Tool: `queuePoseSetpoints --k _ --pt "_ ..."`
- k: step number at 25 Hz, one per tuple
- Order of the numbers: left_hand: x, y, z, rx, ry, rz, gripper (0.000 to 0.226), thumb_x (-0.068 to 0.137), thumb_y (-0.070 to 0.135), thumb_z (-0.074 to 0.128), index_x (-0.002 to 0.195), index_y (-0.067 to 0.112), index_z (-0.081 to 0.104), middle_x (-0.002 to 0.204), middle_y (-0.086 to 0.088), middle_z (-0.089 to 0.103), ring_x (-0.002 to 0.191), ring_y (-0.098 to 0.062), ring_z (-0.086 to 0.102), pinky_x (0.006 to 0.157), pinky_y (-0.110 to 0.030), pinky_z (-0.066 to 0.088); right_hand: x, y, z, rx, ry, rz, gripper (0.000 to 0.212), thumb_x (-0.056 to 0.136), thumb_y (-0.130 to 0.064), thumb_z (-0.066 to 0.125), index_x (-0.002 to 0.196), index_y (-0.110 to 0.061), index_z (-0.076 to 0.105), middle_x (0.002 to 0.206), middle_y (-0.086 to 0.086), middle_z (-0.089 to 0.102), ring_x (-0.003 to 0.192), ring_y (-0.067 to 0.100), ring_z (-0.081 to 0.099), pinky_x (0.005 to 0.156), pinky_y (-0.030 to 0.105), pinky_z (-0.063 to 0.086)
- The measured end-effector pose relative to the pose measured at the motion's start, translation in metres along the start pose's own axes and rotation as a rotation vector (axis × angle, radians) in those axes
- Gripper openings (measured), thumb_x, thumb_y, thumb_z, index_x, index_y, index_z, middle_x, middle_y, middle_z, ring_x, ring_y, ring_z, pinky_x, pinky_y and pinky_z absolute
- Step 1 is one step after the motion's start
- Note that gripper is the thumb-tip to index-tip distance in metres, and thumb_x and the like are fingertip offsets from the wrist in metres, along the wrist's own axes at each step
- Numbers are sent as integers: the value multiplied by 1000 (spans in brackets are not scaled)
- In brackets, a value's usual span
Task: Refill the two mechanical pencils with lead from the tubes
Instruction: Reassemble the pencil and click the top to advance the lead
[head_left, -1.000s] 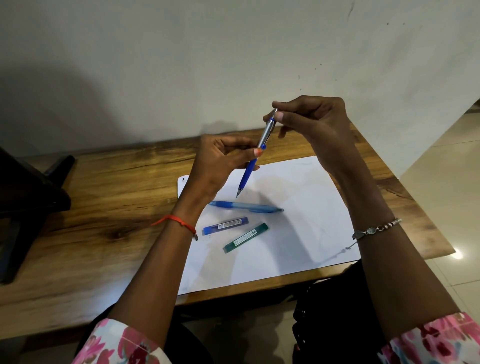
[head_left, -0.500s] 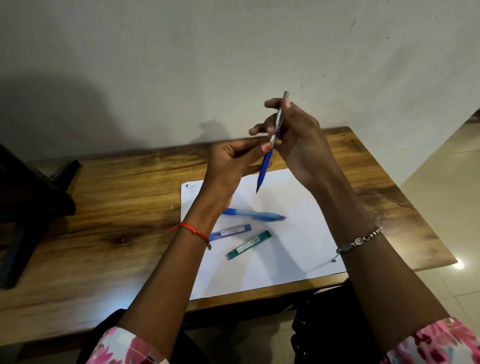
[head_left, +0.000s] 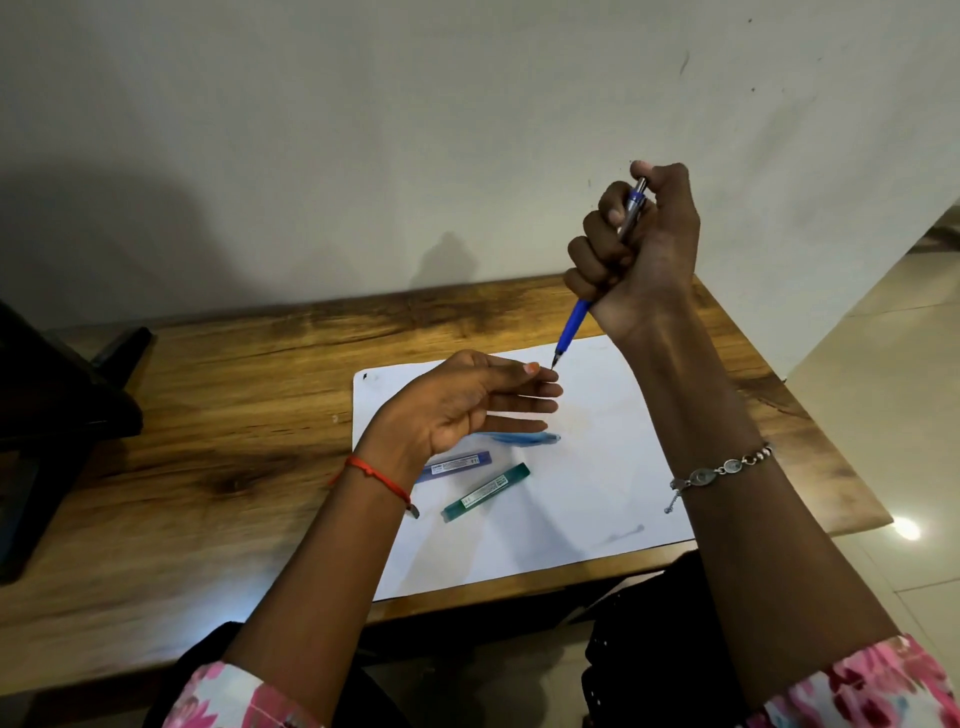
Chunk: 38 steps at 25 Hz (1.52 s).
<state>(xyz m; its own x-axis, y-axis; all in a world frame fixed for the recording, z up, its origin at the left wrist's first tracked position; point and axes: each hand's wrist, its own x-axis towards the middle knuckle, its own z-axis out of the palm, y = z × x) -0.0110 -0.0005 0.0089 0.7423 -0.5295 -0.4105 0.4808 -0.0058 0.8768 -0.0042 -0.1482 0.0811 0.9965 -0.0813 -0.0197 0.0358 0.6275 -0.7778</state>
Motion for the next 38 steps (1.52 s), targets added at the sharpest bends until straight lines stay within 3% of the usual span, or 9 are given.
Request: queuePoseSetpoints --k 5,14,38 --pt "-2 -1 1 -122 -34 -44 19 91 4 48 99 1 65 85 -7 75 78 -19 72 69 -31 60 -5 -4 1 -14 12 -22 50 92 -39 33 47 -16 38 34 -8 17 32 8 10 41 14 9" --pt "2 -8 10 -192 -23 -107 23 94 11 44 93 7 66 82 -4 74 77 -17 71 75 -35 57 -6 -10 -3 27 18 -51 45 92 -39 32 55 -15 38 34 -8 17 32 8 11 39 14 11" --pt "4 -11 11 -191 -24 -91 22 94 12 45 92 11 67 82 0 75 76 -14 71 75 -30 57 -6 -10 -9 25 15 -90 48 94 -41 30 58 -13 43 34 -8 18 33 8 12 38 13 14"
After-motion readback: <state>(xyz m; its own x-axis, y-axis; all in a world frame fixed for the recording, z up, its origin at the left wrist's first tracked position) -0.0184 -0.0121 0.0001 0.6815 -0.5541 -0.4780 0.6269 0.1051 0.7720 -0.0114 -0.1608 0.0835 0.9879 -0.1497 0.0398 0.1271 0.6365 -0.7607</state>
